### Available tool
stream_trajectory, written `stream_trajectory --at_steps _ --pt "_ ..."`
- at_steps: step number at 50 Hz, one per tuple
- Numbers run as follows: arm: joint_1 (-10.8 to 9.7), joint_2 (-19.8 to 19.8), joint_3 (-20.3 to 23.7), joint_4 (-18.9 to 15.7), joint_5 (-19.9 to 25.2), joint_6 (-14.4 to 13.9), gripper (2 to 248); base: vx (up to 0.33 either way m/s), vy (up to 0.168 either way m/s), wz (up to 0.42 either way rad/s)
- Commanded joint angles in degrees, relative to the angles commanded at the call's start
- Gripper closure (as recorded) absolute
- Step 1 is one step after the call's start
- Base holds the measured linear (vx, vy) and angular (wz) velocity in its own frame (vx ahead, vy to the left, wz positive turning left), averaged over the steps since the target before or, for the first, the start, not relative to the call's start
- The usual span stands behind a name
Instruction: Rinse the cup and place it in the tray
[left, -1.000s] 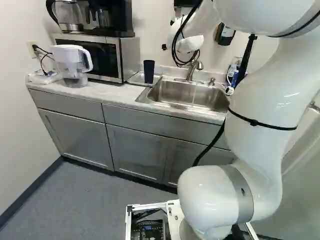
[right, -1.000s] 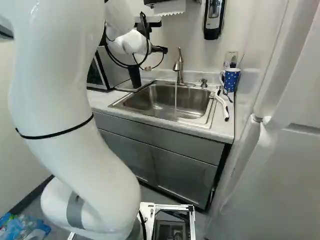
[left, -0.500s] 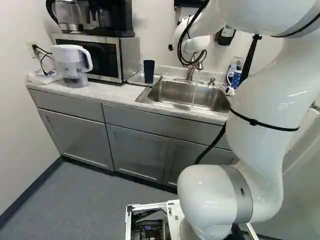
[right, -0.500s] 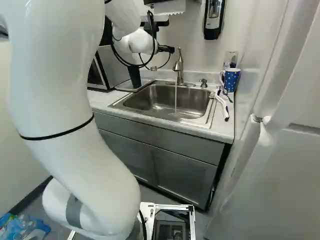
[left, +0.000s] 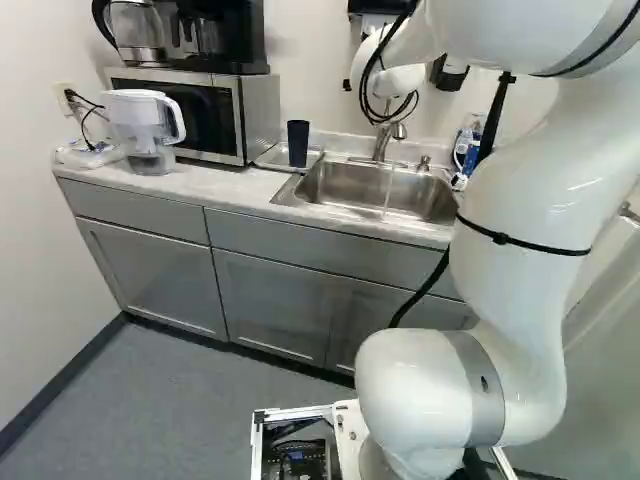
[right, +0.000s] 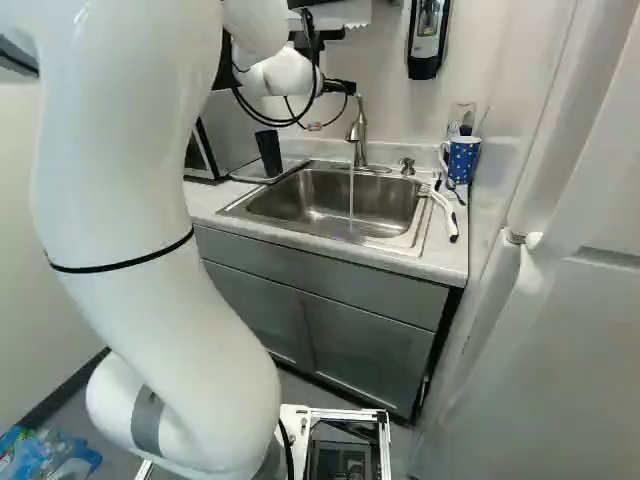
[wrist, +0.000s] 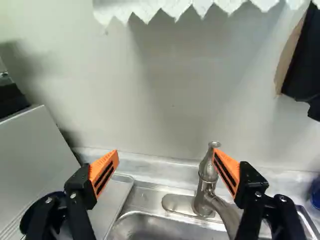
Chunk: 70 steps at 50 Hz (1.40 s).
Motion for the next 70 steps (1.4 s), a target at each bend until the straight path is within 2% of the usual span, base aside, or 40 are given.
stream_trajectory --at_steps 11,24,49,70 --pt "-0.6 -1.59 -3.04 0.0 -0.21 0.0 3 0.0 0.0 0.0" --pt "-0.96 -3.15 -6.29 0.0 -2.45 0.0 3 0.0 0.0 0.0" --pt "-0.98 -3.2 -7.18 0.0 -7.94 0.0 3 0.0 0.0 0.0" --pt "-1.11 -5.6 -9.88 0.0 -7.94 0.0 3 0.0 0.0 0.0"
